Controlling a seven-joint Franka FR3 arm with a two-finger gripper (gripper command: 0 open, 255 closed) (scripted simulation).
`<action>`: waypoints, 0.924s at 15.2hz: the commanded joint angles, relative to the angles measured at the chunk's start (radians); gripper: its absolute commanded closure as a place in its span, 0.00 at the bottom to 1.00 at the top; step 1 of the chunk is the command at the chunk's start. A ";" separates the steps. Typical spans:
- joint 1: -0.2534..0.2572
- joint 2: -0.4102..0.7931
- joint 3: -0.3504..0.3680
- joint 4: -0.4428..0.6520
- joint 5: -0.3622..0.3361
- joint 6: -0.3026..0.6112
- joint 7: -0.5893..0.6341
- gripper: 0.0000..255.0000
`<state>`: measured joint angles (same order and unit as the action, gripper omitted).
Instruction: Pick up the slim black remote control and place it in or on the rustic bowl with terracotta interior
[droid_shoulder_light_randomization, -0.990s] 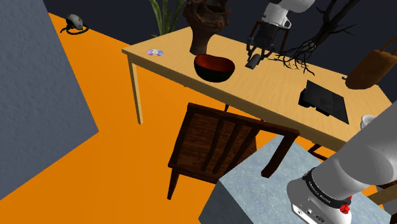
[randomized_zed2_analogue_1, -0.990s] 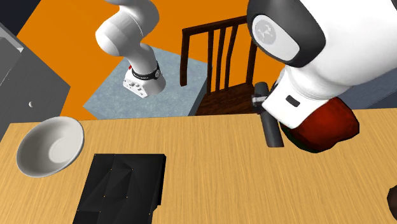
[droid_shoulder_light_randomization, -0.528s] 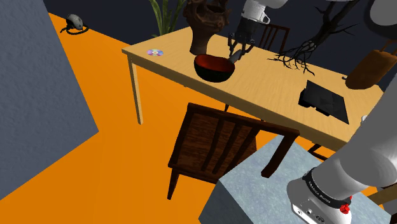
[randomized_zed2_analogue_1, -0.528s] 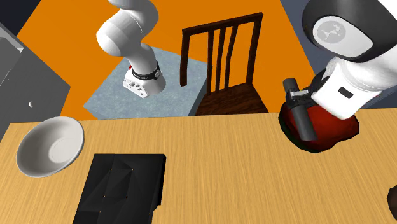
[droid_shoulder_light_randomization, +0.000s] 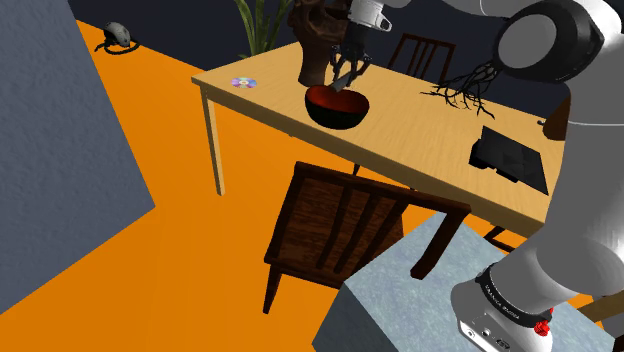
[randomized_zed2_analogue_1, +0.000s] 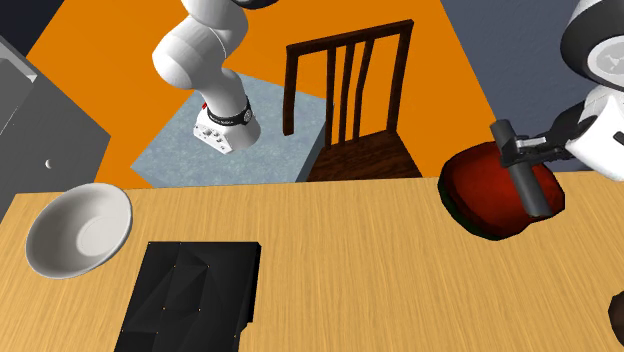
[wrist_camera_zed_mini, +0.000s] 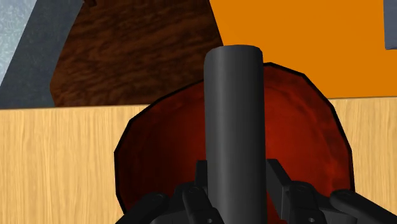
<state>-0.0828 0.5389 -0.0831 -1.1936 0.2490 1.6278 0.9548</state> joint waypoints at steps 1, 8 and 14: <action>0.004 0.015 0.002 -0.005 0.001 0.021 0.002 1.00; 0.009 0.017 0.002 -0.094 0.005 0.111 -0.017 1.00; 0.010 0.020 0.002 -0.113 0.006 0.133 -0.021 1.00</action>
<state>-0.0738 0.5568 -0.0810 -1.3028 0.2551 1.7579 0.9333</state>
